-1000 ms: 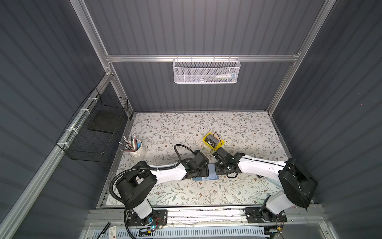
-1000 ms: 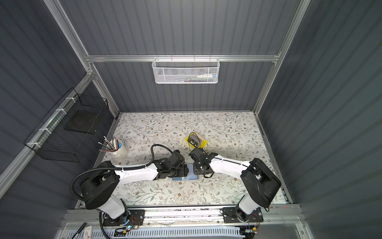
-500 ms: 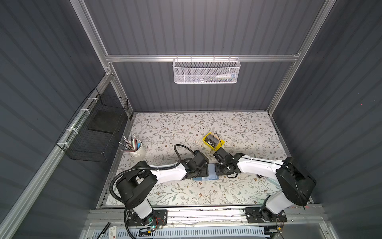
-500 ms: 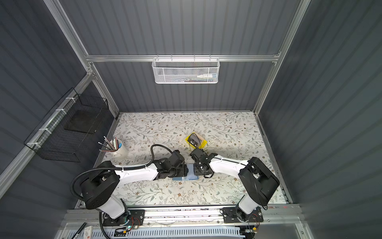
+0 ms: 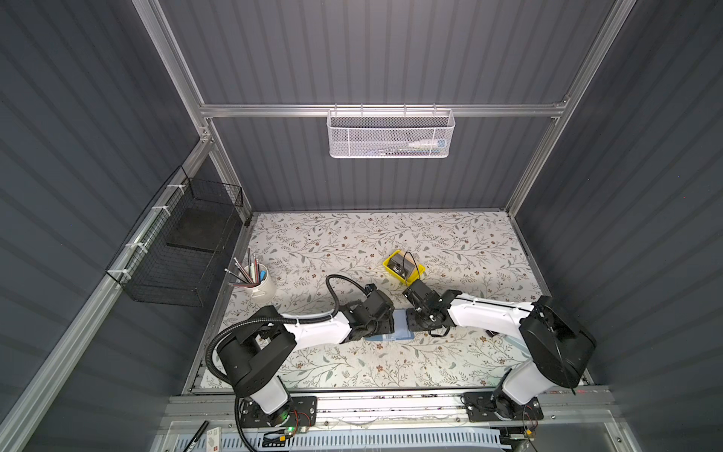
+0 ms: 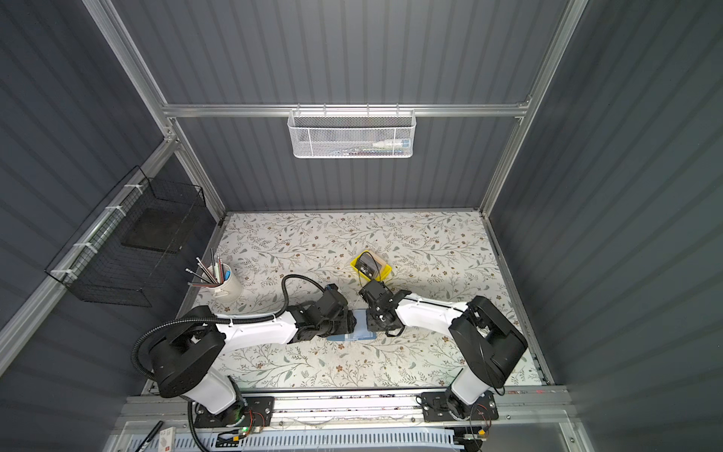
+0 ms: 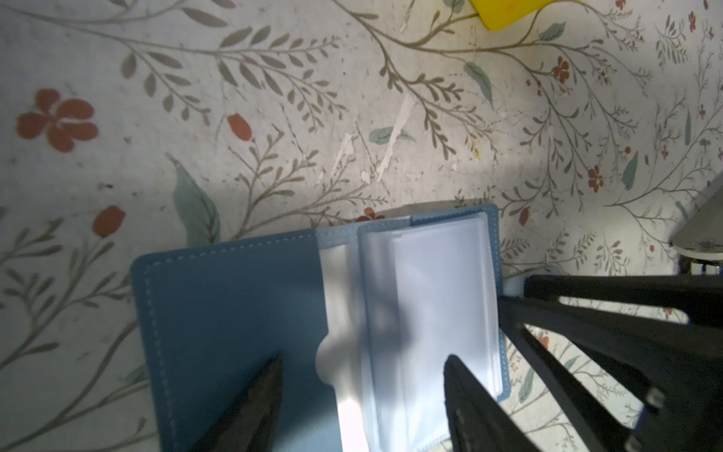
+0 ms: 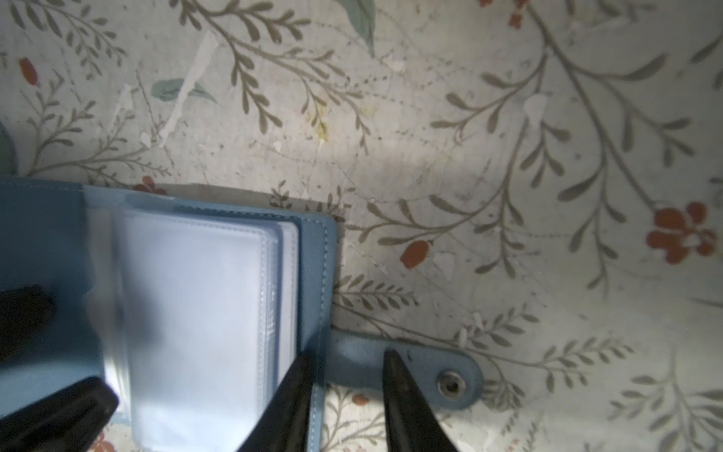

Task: Insert credit cards into a card holder
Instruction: Open the card holder at the center of the table.

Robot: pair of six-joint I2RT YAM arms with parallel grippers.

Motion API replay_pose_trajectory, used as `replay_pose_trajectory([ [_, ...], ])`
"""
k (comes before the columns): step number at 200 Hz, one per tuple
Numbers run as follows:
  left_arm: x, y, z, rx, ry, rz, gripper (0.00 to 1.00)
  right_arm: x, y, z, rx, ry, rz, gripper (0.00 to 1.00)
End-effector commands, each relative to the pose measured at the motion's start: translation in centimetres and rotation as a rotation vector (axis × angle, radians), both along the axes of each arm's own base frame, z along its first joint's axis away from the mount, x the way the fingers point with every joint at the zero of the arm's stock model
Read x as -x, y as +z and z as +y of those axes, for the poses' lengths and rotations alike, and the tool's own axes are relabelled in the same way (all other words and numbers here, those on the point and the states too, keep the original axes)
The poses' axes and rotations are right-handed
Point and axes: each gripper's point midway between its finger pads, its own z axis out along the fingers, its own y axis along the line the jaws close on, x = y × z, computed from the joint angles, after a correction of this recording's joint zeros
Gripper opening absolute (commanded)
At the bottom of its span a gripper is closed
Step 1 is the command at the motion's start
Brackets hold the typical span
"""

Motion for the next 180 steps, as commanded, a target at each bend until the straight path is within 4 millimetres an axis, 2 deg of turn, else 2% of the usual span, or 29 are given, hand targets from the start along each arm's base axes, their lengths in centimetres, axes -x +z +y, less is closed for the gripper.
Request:
replay_pose_trajectory([
  [1,1.3,-1.5,2.1,-0.058,0.025,0.046,0.66,-1.2,1.0,0.8,-0.032,0.018,-0.057,0.33],
  [41,0.7,1.2,0.9,0.028,0.014,-0.007,0.66,-2.0,3.9,1.7,-0.114,0.048,-0.137,0.34],
  [80,-0.4,4.3,0.2,0.123,-0.002,-0.074,0.68,-3.0,6.8,1.5,-0.185,0.048,-0.218,0.38],
  [125,-2.3,6.3,0.9,0.174,-0.015,-0.118,0.69,-4.7,9.0,-0.6,-0.26,0.005,-0.253,0.48],
  [180,-5.7,7.0,2.2,0.181,0.003,-0.166,0.67,-7.3,10.6,-3.3,-0.281,-0.016,-0.305,0.61],
])
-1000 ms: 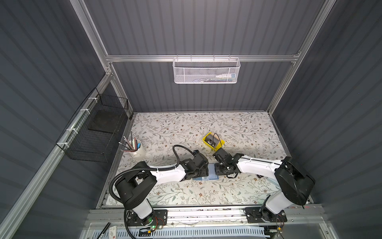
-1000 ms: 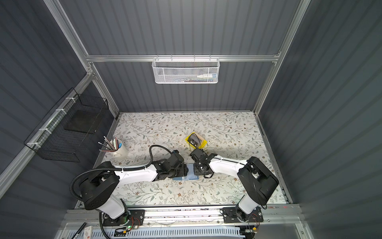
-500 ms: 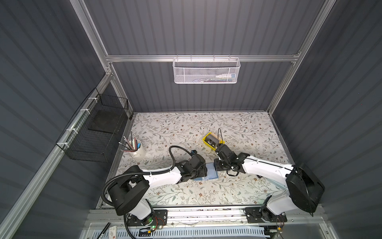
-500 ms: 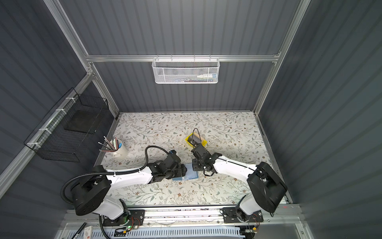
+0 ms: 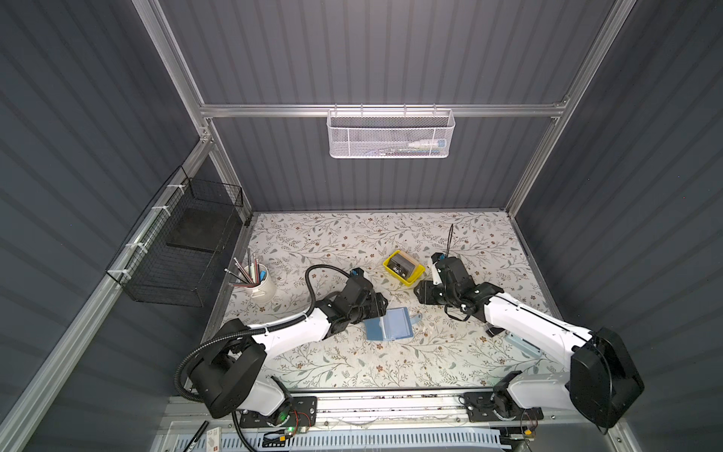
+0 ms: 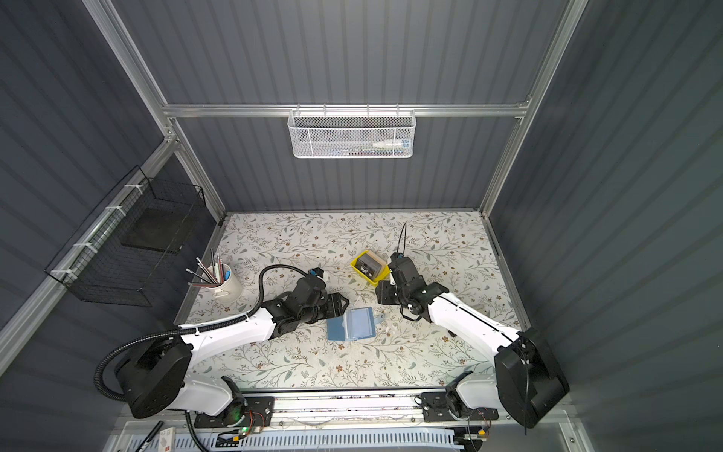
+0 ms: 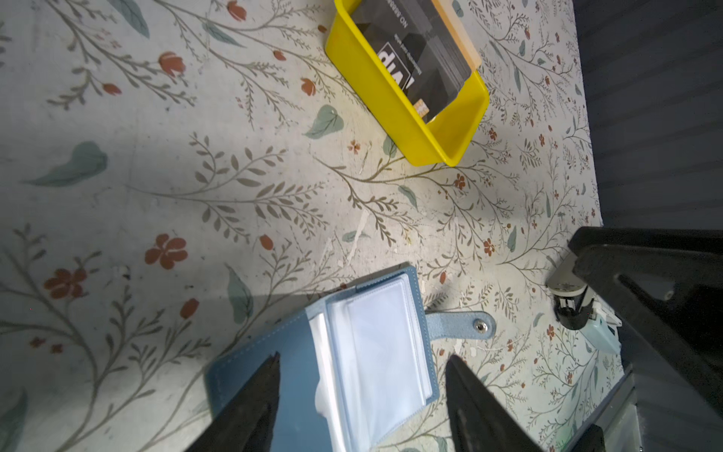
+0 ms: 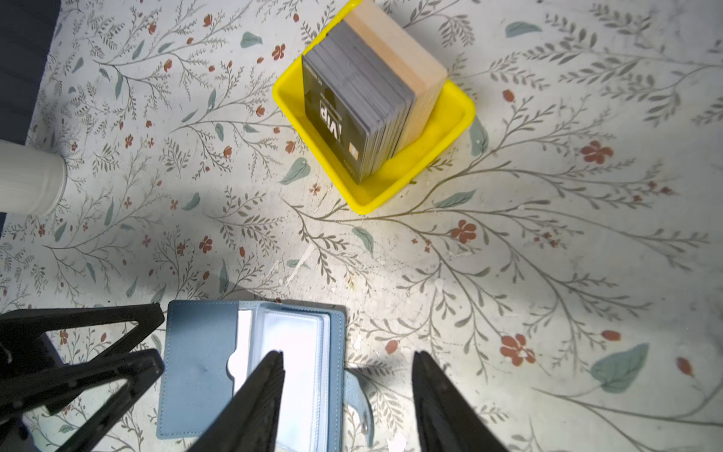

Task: Insert credit cards into a card holder
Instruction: Open the card holder at the center of the table, then rotate the storage box at the center of the table.

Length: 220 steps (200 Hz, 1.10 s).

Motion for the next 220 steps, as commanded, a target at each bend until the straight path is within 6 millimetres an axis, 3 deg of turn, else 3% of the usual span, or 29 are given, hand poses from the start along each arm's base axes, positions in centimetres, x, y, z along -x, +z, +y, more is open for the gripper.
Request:
replay_pose_trajectory([
  [1,-1.1,0.8,-0.1,-0.003,-0.037,-0.041,0.67,-0.9,0.7,-0.6,-0.01,0.031,-0.023,0.61],
  [85,-5.6,-2.0,-1.3,-0.081,-0.096,0.013,0.65,-5.5,1.7,-1.7,-0.083,0.06,-0.028,0.78],
  [149,-8.3,-2.1,-2.8,-0.009,-0.059,0.004,0.64,-11.2,1.1,-2.9,-0.102,0.027,-0.029,0.89],
  [196,-9.3,-1.8,-3.2,0.021,-0.038,-0.006,0.65,-13.5,0.9,-3.0,-0.179,0.035,-0.018,0.99],
  [220,-9.9,-2.0,-3.2,0.022,-0.035,-0.002,0.65,-14.1,0.3,-3.0,-0.187,0.039,-0.007,0.99],
])
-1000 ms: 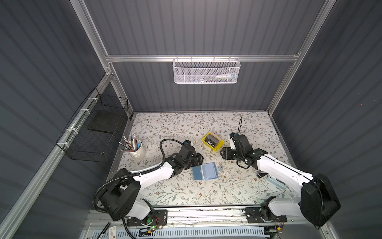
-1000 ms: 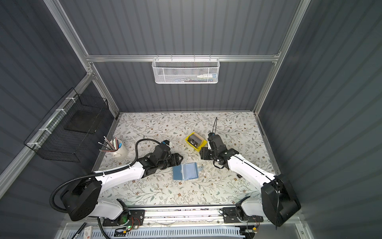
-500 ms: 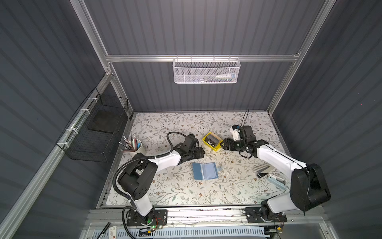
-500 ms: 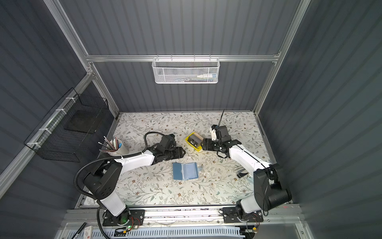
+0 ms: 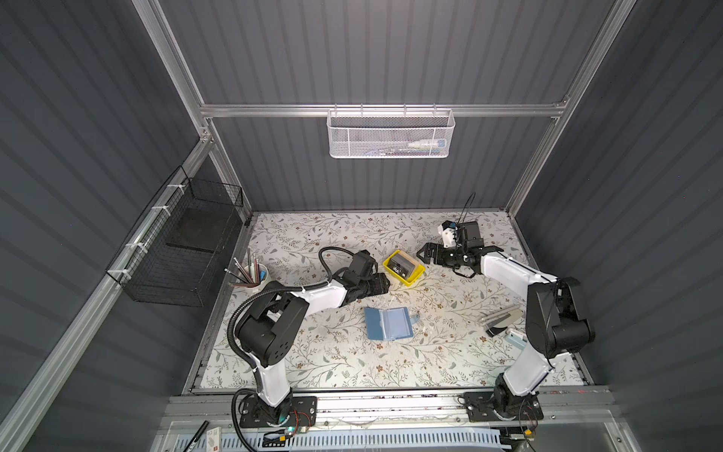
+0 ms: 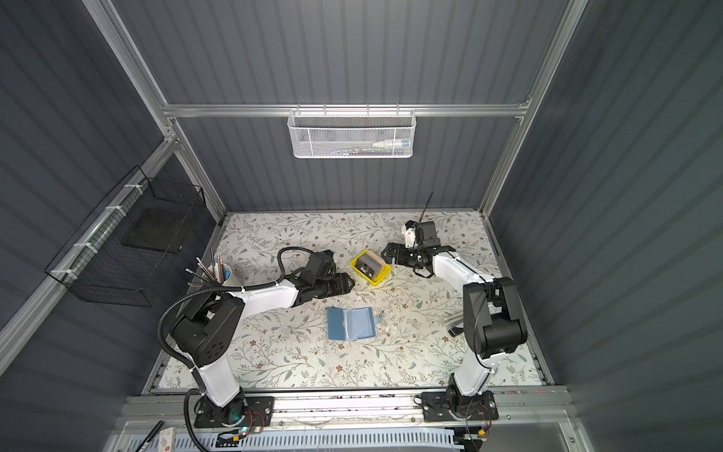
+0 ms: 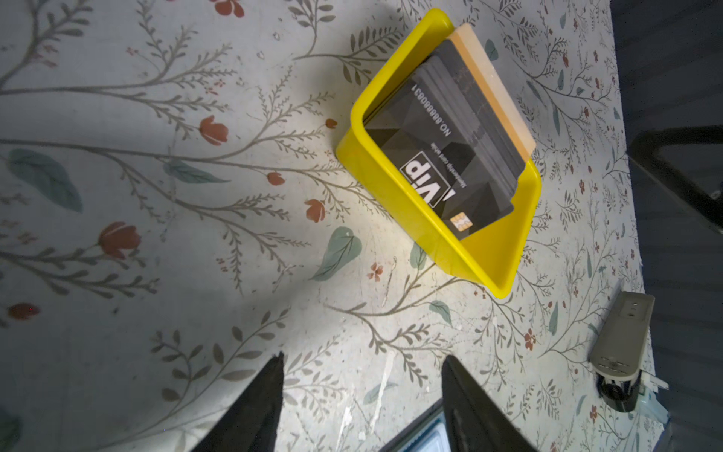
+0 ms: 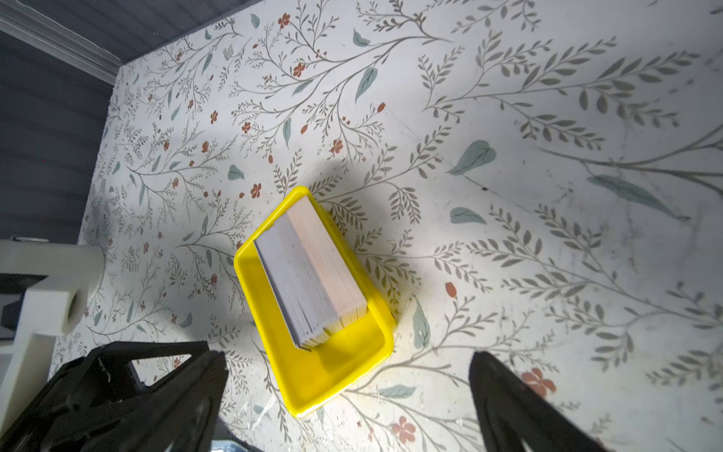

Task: Insert credit cards into a card holder
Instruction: Rotate the storage box at the center of the table.

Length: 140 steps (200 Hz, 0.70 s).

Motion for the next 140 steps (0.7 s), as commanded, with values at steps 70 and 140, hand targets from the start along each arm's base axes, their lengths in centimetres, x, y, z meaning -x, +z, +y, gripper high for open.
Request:
replay_pose_trajectory([
  [70,-3.1,0.0,-1.0,0.089,0.023,0.016,0.65,-2.1,-0.4,1.3,-0.078,0.05,0.009,0.99],
  [140,-4.1,-0.7,-2.3,0.126,0.007,0.024,0.66,-2.4,-1.6,2.3,-0.127,0.081,0.046,0.92],
])
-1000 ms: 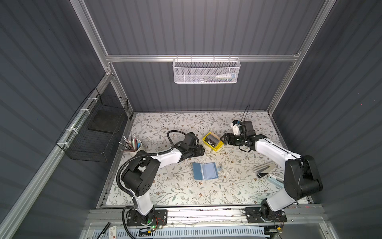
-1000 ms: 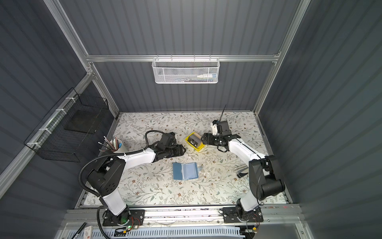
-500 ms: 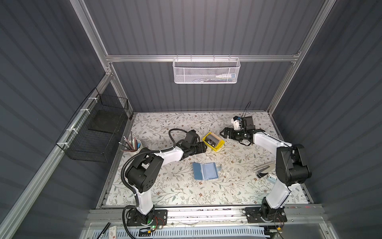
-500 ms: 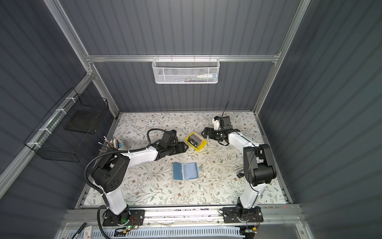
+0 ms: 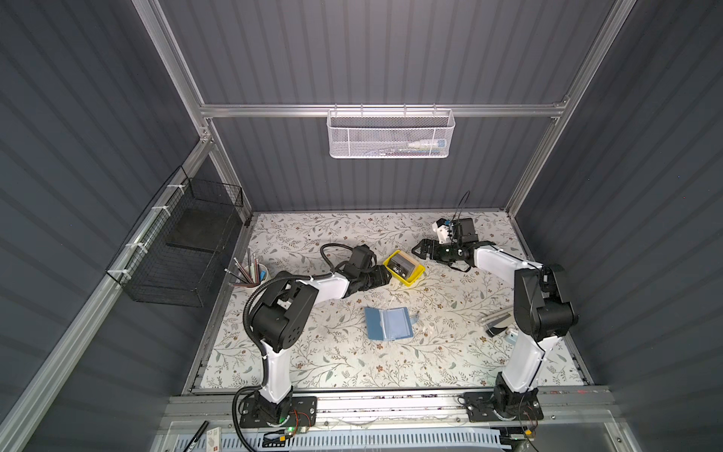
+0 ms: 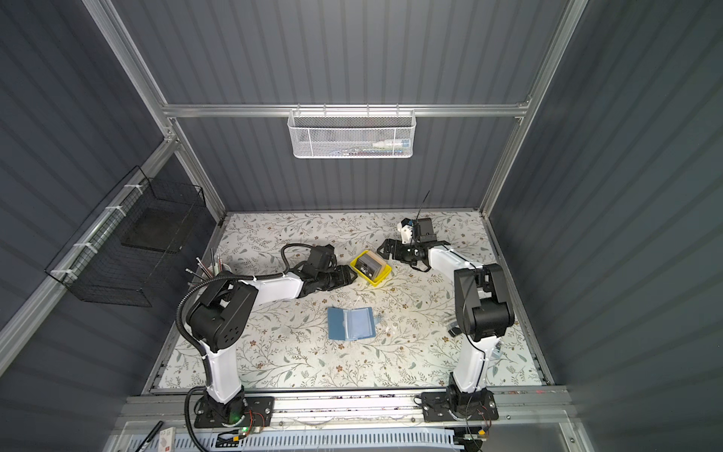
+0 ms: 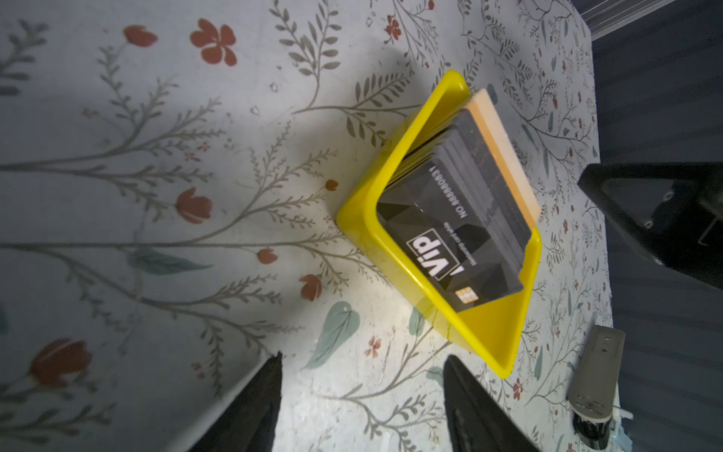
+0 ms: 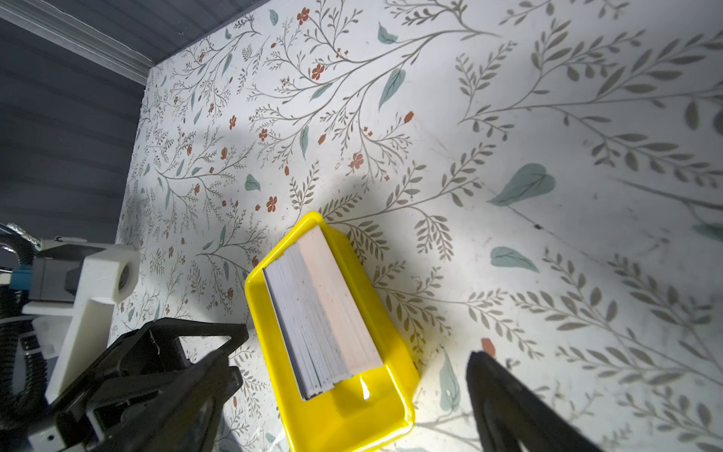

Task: Insert credit cards into a card holder
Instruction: Rotate the storage box at the center of the table.

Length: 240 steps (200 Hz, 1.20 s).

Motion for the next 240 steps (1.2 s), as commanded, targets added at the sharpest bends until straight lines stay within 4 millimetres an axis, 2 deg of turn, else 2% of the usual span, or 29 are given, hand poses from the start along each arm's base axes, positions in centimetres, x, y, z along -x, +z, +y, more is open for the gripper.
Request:
replay_pose_trajectory([
  [1,-0.8,0.5,-0.9,0.042,-0.007,-0.008,0.66,-0.2,0.0,0.5,-0.035,0.02,0.009,0.91],
  [26,-1.0,0.2,-1.2,0.049,-0.009,-0.003,0.66,0.0,-0.4,1.1,-0.05,0.04,0.026,0.87],
  [86,-1.1,-0.2,-1.5,0.072,-0.011,-0.002,0.66,0.7,-2.3,2.9,-0.056,0.073,0.067,0.85],
  [140,-1.1,-0.2,-1.7,0.088,-0.017,0.001,0.66,2.3,-2.5,3.7,-0.052,0.087,0.051,0.78],
  [179,-0.8,-0.2,-1.5,0.085,-0.014,0.007,0.62,4.3,-2.7,4.3,-0.051,0.1,0.045,0.73],
  [240,-0.1,0.2,-1.4,0.095,-0.027,0.019,0.51,6.3,-2.9,5.4,-0.016,0.106,0.029,0.73],
])
